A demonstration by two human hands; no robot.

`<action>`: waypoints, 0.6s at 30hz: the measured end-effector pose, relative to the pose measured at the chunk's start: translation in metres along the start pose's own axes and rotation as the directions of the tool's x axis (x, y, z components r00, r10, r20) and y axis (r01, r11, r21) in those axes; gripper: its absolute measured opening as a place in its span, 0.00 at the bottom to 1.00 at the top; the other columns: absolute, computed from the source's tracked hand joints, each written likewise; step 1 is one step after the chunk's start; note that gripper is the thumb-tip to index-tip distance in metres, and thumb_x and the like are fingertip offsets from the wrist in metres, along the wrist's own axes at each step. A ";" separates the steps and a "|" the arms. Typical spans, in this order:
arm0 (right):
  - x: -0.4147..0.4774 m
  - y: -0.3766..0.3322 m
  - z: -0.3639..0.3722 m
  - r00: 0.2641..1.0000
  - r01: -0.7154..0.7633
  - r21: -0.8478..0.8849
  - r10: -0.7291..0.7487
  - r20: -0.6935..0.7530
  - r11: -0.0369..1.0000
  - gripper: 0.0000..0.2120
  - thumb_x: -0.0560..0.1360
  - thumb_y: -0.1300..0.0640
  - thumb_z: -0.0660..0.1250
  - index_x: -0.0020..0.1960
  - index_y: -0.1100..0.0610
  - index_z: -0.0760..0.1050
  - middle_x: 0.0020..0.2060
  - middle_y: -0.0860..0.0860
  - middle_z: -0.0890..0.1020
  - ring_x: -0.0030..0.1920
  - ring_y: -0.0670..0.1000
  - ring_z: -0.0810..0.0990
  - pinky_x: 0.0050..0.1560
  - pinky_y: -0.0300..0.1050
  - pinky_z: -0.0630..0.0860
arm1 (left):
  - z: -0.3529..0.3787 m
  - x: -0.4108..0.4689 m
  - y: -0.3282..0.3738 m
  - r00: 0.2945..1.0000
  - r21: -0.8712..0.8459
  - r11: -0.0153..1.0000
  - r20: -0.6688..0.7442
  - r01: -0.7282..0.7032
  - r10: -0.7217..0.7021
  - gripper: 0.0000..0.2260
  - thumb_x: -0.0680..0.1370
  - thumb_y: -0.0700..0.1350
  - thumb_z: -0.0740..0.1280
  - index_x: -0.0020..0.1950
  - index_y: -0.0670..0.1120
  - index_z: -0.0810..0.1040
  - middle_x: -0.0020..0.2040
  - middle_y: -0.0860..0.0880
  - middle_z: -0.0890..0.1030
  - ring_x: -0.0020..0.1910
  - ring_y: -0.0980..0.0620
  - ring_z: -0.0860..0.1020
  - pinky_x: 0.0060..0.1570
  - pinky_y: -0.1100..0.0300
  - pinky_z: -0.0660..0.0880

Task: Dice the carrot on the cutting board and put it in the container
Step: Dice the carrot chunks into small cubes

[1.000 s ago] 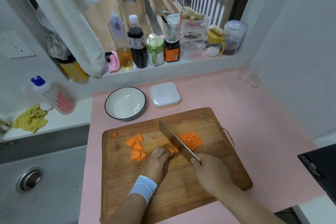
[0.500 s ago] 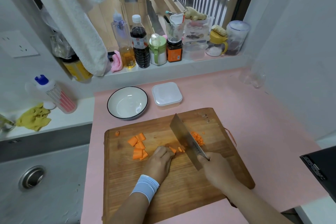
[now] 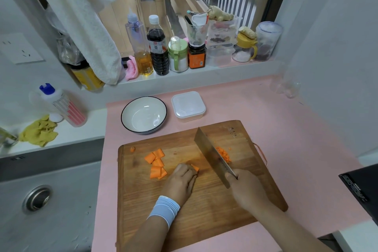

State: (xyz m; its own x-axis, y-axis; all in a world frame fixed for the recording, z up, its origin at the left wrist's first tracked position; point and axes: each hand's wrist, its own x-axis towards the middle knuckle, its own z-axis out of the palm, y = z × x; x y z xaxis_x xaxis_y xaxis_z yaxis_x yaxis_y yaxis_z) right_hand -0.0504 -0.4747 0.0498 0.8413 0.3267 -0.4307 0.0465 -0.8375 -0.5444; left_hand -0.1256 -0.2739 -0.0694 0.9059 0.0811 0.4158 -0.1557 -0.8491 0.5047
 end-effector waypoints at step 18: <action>-0.010 0.001 0.020 0.933 0.323 -0.443 -0.359 0.003 0.837 0.20 0.83 0.45 0.54 0.73 0.38 0.70 0.53 0.45 0.84 0.53 0.48 0.82 0.51 0.44 0.75 | 0.000 -0.001 -0.001 1.000 0.004 1.000 -0.028 0.006 -0.006 0.06 0.77 0.39 0.68 0.52 0.44 0.84 0.53 0.48 0.82 0.57 0.49 0.78 0.62 0.65 0.71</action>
State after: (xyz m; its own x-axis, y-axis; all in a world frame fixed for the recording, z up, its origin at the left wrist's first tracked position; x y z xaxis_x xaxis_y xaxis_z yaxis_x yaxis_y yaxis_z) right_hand -0.0696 -0.4697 0.0391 0.7671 0.6067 -0.2086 0.5489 -0.7890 -0.2759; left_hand -0.1261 -0.2730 -0.0698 0.8955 0.1004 0.4337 -0.1489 -0.8506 0.5042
